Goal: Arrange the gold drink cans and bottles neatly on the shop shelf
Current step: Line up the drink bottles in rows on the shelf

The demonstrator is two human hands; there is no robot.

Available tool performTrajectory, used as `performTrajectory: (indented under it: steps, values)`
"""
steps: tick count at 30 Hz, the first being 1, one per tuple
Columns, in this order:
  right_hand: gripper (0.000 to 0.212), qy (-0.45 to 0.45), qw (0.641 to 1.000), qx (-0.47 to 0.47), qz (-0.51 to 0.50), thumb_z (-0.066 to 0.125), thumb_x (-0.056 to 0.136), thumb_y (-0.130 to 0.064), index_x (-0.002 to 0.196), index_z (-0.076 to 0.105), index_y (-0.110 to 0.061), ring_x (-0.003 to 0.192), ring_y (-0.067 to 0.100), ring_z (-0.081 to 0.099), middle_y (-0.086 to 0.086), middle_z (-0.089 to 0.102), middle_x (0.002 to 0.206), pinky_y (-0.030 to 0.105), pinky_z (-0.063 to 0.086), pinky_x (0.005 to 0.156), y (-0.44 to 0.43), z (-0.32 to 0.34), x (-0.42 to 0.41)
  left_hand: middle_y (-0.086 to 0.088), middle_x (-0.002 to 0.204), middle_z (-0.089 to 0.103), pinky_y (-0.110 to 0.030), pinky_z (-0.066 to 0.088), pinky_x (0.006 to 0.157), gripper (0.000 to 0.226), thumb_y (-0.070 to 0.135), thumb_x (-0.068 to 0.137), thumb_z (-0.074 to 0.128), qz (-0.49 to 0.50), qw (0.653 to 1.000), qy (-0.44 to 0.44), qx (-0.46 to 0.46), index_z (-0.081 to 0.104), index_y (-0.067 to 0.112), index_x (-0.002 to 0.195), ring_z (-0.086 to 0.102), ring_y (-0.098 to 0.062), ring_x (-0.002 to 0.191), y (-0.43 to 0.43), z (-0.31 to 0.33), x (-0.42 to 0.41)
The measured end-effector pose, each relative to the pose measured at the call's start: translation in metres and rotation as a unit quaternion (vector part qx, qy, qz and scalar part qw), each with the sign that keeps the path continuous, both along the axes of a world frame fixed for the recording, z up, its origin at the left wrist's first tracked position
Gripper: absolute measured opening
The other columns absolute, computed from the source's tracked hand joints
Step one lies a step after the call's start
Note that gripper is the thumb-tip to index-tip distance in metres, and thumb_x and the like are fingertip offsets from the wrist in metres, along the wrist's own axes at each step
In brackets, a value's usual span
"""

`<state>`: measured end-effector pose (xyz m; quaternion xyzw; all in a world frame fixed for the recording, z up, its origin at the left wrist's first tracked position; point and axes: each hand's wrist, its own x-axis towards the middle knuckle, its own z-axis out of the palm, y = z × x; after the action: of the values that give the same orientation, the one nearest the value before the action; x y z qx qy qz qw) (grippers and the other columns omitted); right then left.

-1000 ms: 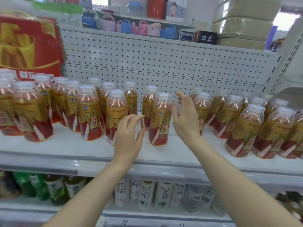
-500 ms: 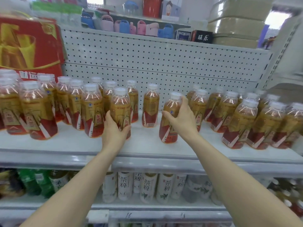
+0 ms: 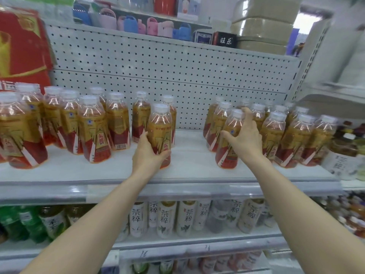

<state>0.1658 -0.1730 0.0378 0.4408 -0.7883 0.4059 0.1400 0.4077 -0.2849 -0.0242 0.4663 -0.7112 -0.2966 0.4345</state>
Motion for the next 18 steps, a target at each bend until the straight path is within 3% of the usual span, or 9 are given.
performTrajectory:
  steps: [5, 18]
  values:
    - [0.077, 0.006, 1.0, -0.003, 0.001, 0.07, 0.088, -0.041, 0.146, 0.02, -0.033, 0.104, 0.039, 0.058, 0.012, 0.052, 0.127, 0.046, 0.041, 0.09, 0.0016, 0.0009, 0.0016, 0.0, 0.134, 0.056, -0.047, 0.048, 0.1, 0.084, 0.041, 0.075, 0.081, -0.014, 1.0, -0.005, 0.0, 0.032, 0.021, 0.14, 0.057, -0.025, 0.119, -0.0011, -0.0001, -0.002]
    - [0.076, -0.013, 1.0, 0.017, 0.021, 0.067, 0.086, -0.037, 0.145, 0.02, -0.031, 0.092, 0.033, 0.06, 0.011, 0.05, 0.125, 0.039, 0.041, 0.079, -0.0021, 0.0041, -0.0029, -0.002, 0.133, 0.057, -0.044, 0.049, 0.099, 0.08, 0.035, 0.078, 0.08, -0.052, 0.999, -0.012, -0.006, 0.032, 0.019, 0.14, 0.056, -0.024, 0.12, -0.0037, 0.0022, 0.0055]
